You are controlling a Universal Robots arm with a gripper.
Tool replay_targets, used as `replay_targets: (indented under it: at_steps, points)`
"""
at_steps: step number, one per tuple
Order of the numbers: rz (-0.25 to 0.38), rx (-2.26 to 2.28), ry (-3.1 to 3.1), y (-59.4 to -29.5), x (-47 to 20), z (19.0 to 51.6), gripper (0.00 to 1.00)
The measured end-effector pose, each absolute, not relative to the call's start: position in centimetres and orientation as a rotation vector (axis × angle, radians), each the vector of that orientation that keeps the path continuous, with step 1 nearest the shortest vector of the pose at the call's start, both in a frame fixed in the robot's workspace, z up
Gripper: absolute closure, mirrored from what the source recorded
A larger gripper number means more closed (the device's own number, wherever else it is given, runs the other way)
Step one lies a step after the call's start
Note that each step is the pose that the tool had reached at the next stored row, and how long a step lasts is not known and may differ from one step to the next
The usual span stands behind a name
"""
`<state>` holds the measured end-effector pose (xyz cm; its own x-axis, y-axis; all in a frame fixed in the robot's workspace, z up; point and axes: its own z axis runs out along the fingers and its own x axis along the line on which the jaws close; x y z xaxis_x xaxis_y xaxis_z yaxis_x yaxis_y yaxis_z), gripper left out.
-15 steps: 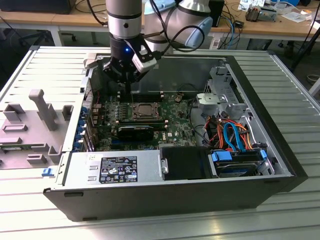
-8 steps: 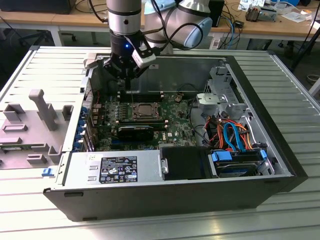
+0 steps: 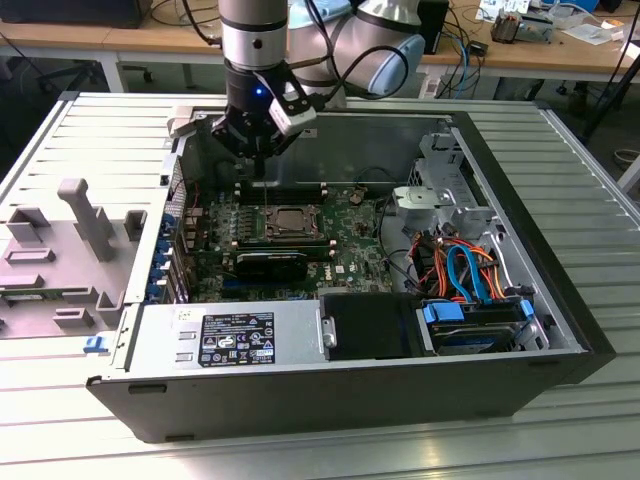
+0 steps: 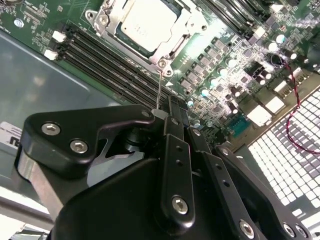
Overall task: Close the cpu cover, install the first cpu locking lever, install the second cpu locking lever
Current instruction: 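Install the second cpu locking lever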
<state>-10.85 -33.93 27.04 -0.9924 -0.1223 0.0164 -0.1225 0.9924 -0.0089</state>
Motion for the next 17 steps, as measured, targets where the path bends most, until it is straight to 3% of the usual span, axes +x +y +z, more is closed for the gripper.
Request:
replay_targets:
  at_steps: [17]
  points:
    - [0.015,0.193,-3.116,-33.9,-9.4,26.0,0.89]
